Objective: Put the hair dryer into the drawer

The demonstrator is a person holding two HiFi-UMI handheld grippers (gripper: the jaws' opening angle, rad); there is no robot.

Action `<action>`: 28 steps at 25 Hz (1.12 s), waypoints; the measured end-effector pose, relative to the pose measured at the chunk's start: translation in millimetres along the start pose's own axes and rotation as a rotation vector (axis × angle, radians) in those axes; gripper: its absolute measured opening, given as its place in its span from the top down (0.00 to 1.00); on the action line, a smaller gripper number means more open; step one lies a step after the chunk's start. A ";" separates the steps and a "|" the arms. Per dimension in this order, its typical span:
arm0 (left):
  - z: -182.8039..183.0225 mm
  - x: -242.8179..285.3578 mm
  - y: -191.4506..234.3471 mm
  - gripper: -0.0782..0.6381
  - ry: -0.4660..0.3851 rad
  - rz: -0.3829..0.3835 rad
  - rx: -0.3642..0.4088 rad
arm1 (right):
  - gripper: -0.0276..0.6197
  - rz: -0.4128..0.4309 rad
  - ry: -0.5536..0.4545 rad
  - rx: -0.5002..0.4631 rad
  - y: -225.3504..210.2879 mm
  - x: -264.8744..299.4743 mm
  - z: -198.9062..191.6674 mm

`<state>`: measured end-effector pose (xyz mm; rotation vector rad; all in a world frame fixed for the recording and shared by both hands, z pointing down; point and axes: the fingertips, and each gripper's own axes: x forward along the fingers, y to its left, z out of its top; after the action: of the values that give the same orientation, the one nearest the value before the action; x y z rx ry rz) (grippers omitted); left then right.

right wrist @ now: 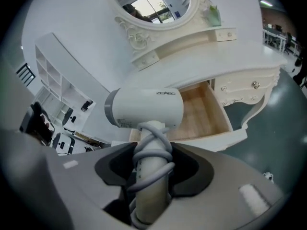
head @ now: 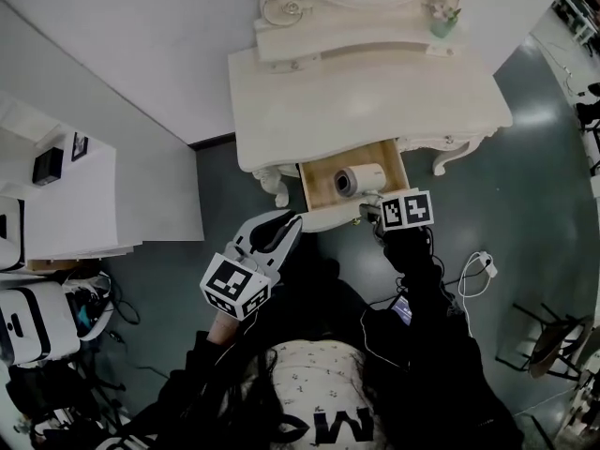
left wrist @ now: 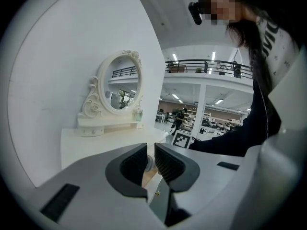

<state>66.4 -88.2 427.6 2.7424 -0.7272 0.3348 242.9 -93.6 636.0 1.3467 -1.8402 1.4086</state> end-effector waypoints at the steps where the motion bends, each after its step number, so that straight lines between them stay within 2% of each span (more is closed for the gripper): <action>1: 3.0 1.6 4.0 0.82 -0.006 -0.003 0.001 | 0.61 -0.012 0.028 -0.020 -2.1 6.4 3.8; 8: 19.7 13.3 26.8 0.82 -0.034 -0.031 0.013 | 0.61 -0.097 0.221 -0.165 -22.9 42.3 23.0; 11: 22.6 15.8 40.5 0.82 -0.041 -0.030 -0.005 | 0.61 -0.123 0.320 -0.225 -27.4 55.2 28.8; 16: 21.0 20.2 62.2 0.82 -0.041 -0.034 -0.033 | 0.61 -0.161 0.437 -0.226 -39.1 76.9 34.4; 19: 19.6 22.1 76.2 0.82 -0.040 -0.028 -0.048 | 0.61 -0.189 0.456 -0.212 -49.1 87.7 40.1; 23: 17.3 22.8 92.7 0.82 -0.038 -0.013 -0.068 | 0.61 -0.218 0.455 -0.245 -58.2 99.6 48.6; 28: 15.7 24.2 106.8 0.82 -0.026 0.000 -0.079 | 0.61 -0.230 0.374 -0.225 -70.6 114.9 58.6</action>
<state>34.5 -193.0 442.6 2.6770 -0.7311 0.2643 269.1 -194.9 739.3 1.0604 -1.4957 1.1983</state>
